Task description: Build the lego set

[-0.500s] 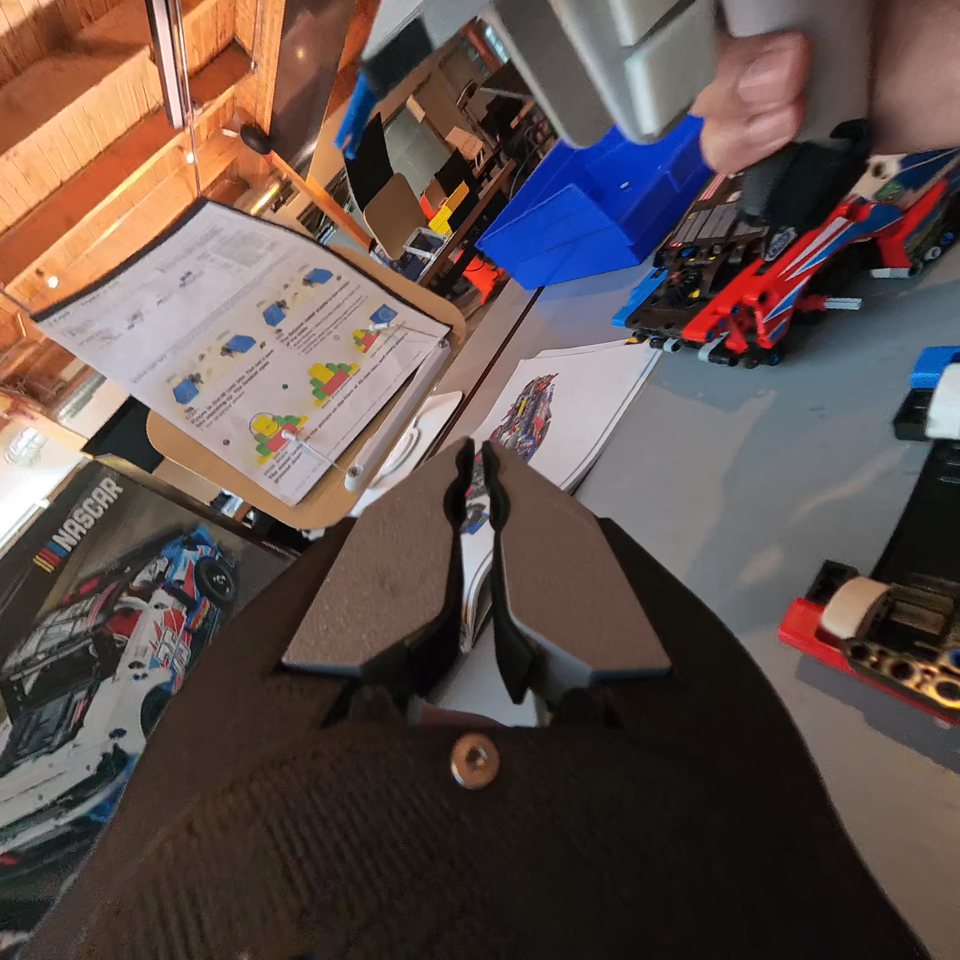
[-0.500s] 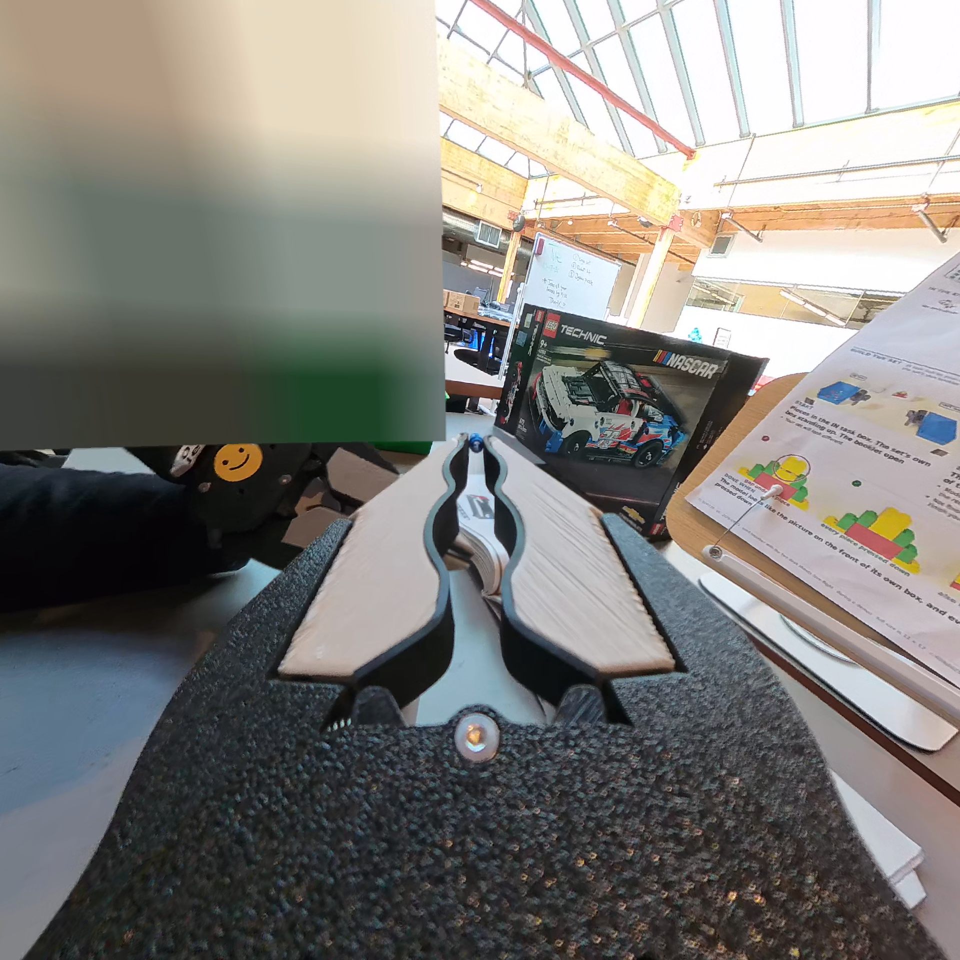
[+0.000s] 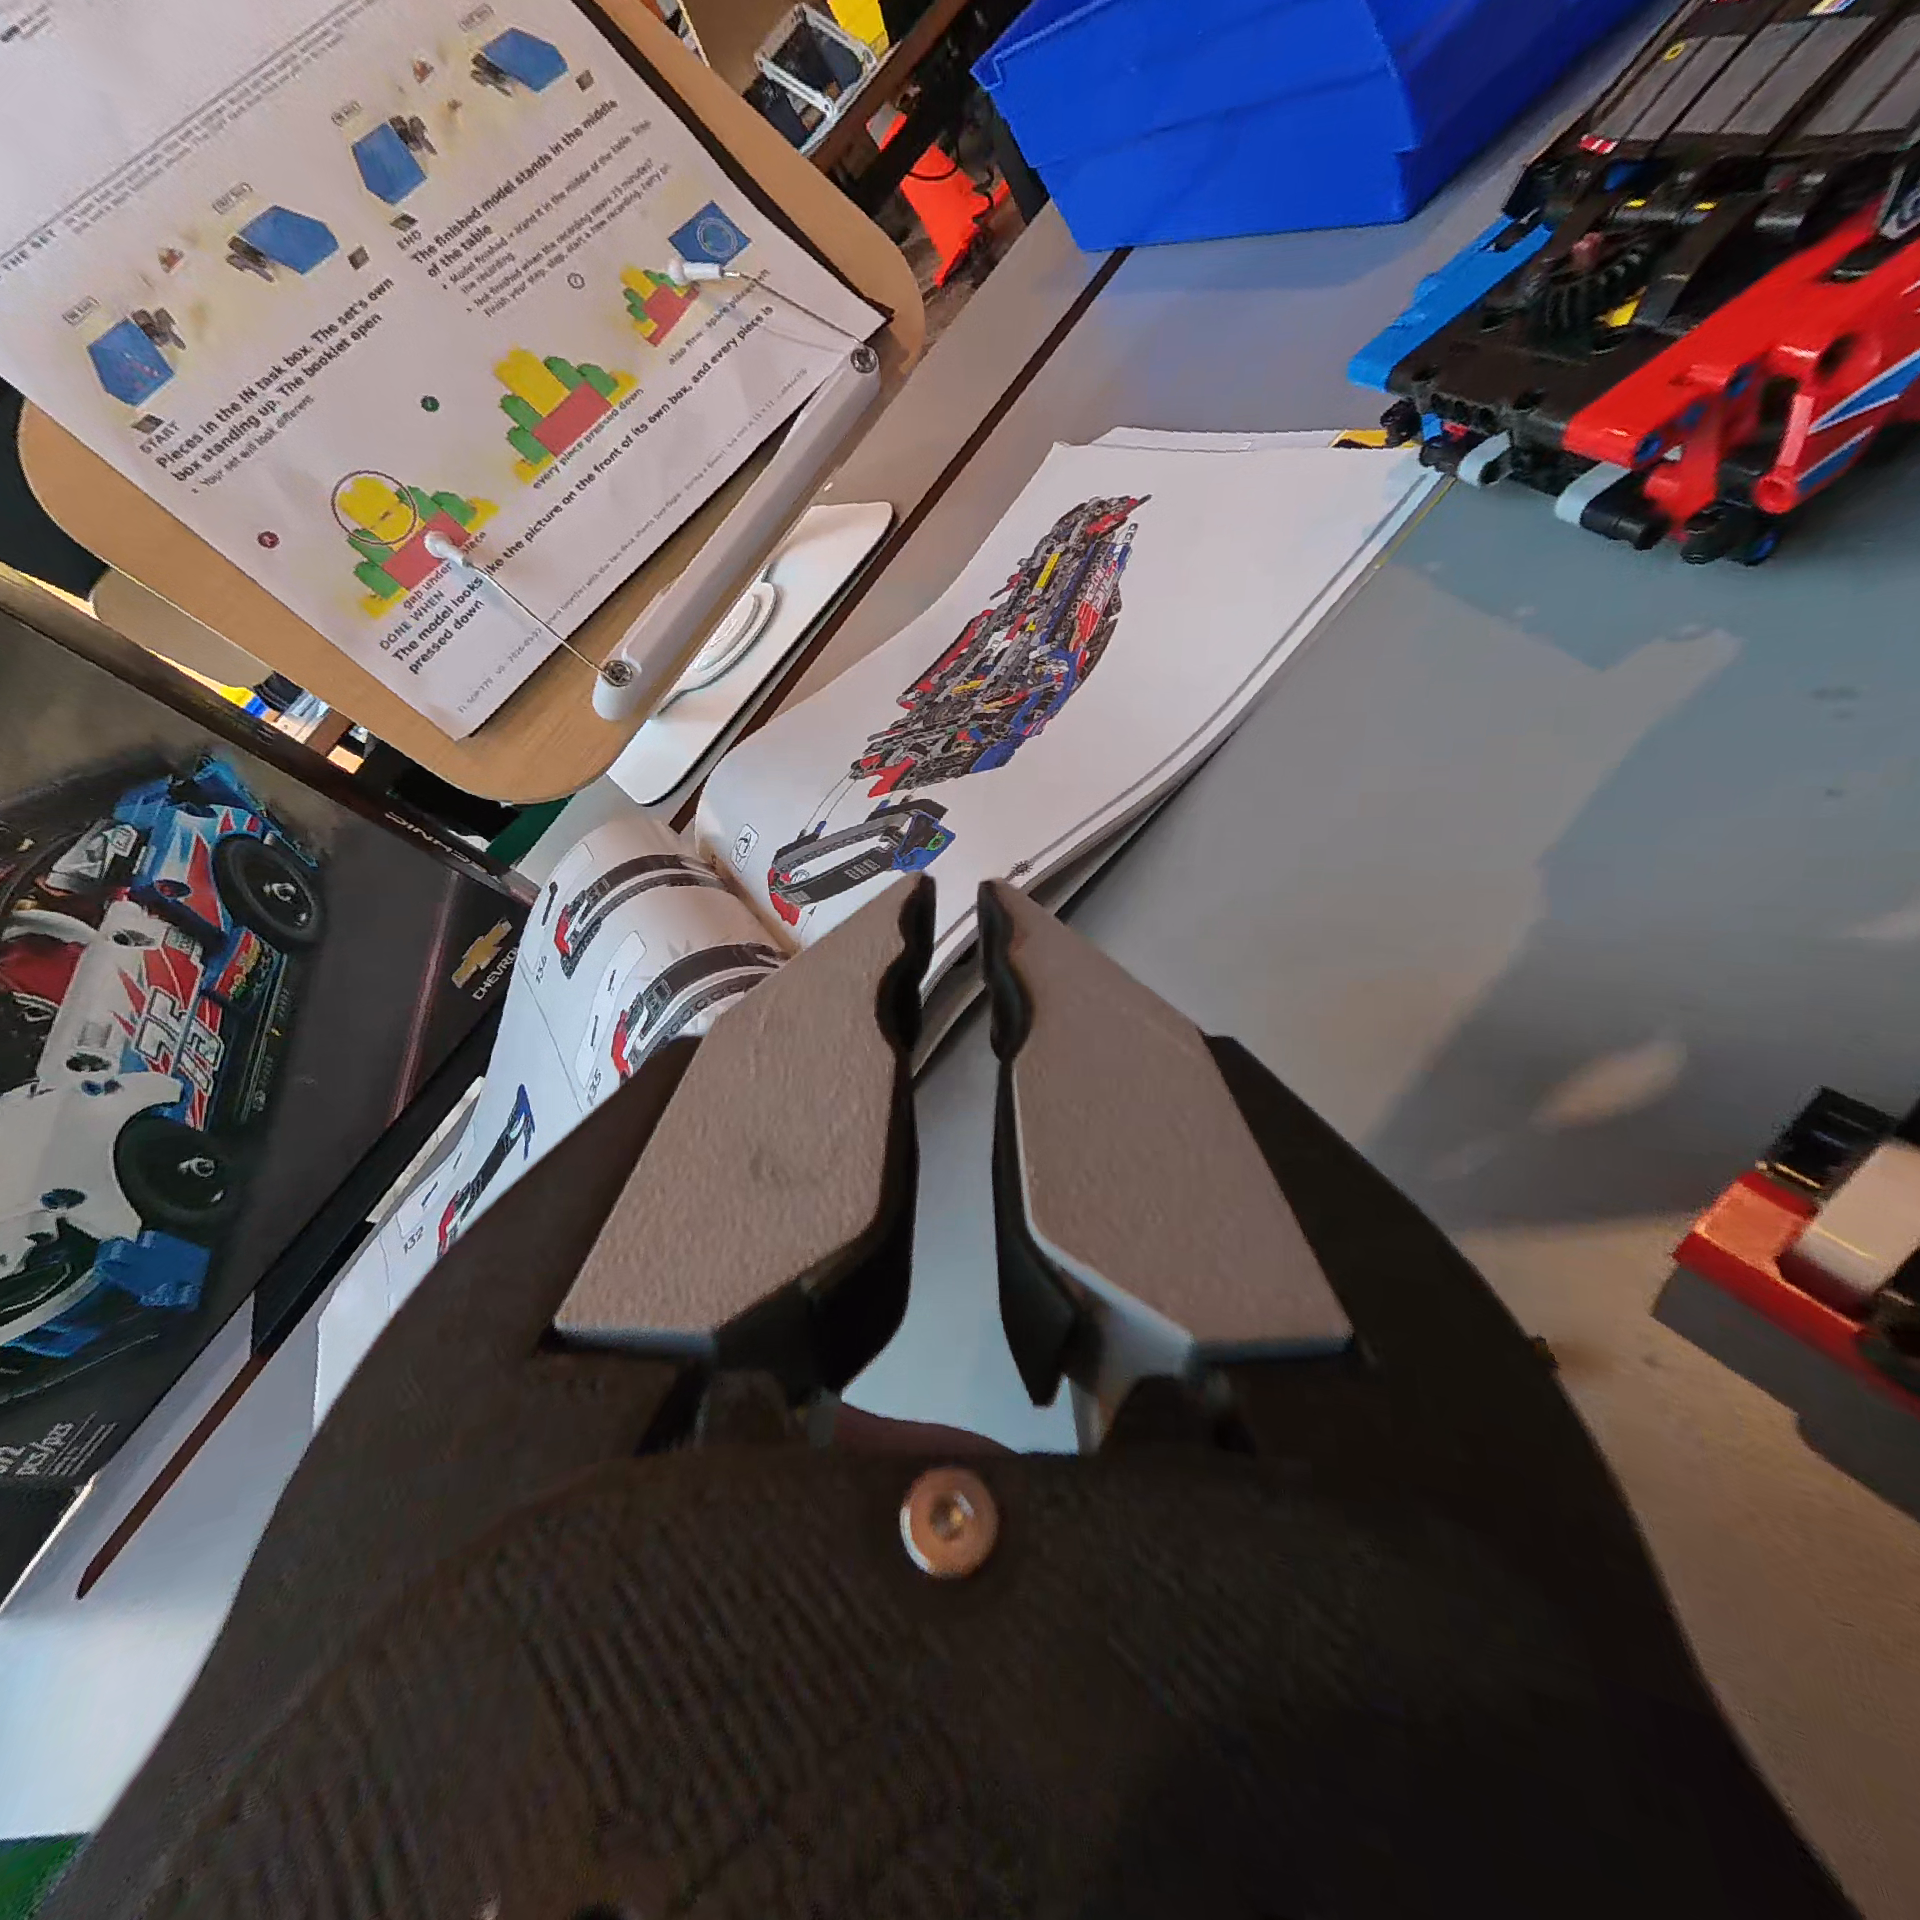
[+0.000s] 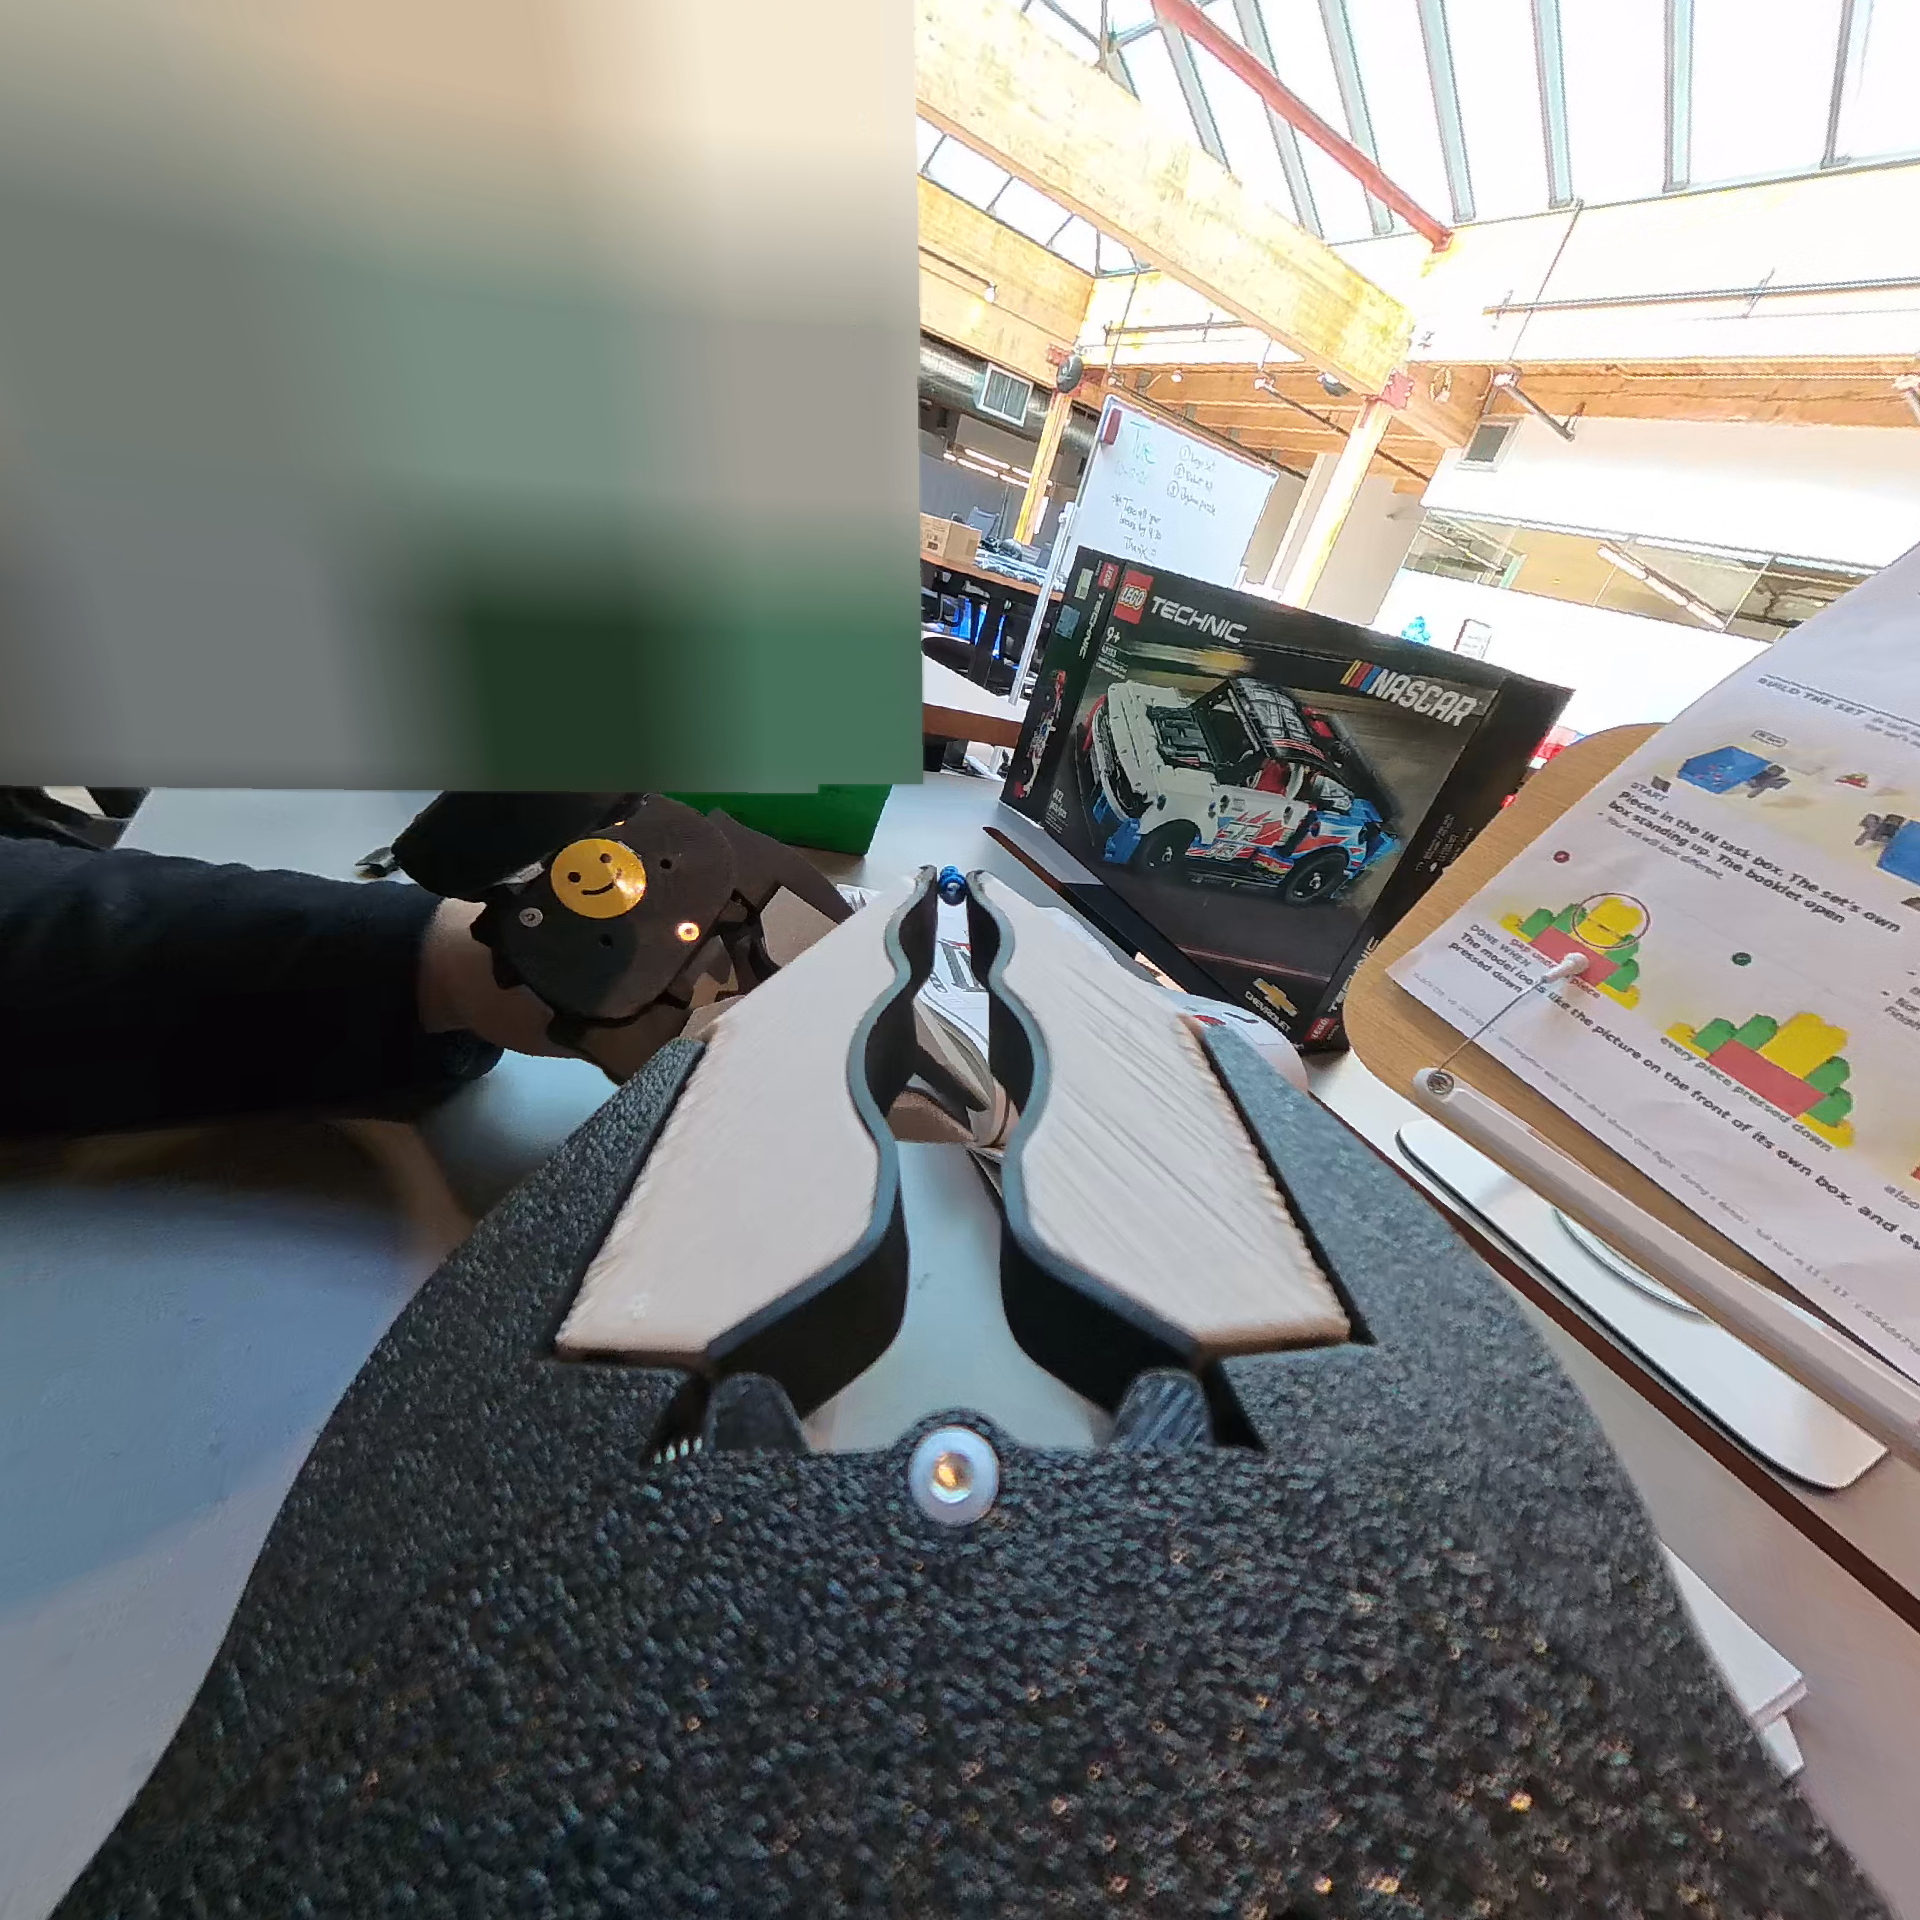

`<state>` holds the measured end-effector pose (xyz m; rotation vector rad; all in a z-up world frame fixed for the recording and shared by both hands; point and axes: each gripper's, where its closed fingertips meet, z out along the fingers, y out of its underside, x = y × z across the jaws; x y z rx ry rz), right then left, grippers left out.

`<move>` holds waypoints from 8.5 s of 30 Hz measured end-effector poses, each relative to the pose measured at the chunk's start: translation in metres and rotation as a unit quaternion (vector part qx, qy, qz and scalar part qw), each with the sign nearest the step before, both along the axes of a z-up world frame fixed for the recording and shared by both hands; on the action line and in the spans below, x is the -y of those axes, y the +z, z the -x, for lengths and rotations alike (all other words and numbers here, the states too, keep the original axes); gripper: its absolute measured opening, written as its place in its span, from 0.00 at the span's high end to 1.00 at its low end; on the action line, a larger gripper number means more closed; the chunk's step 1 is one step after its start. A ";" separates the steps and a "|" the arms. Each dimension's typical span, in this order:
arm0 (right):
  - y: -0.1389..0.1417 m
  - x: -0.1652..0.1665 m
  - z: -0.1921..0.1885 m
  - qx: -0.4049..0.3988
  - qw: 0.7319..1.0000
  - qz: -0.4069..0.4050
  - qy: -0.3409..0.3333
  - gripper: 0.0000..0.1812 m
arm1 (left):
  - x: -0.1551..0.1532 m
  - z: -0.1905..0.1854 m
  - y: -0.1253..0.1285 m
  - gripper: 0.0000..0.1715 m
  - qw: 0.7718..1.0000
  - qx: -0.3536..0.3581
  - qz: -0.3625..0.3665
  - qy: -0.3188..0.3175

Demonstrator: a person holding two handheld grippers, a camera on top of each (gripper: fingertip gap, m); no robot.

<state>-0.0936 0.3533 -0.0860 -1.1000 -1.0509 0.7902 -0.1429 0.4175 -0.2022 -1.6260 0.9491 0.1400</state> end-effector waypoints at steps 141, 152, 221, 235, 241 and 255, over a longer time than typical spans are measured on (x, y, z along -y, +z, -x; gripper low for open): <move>-0.052 0.003 -0.002 0.054 0.996 0.071 0.001 0.97 | 0.076 -0.020 0.006 0.75 0.903 0.199 0.332 -0.188; -0.055 0.023 0.003 0.050 0.995 0.082 0.034 0.97 | -0.081 0.086 0.000 1.00 0.945 0.089 0.290 0.121; -0.063 0.000 0.001 0.052 0.986 0.157 0.021 0.97 | -0.004 0.102 0.003 1.00 0.949 0.092 0.285 0.101; -0.113 0.048 -0.037 0.318 0.924 0.193 0.090 0.97 | 0.117 -0.058 -0.029 0.84 0.956 0.030 0.241 -0.164; -0.128 0.047 -0.032 0.366 0.905 0.194 0.097 0.97 | 0.120 -0.066 -0.049 0.91 0.950 0.007 0.252 -0.183; -0.141 0.052 -0.014 0.448 0.878 0.120 0.121 0.97 | 0.117 -0.062 -0.060 0.97 0.932 0.013 0.281 -0.227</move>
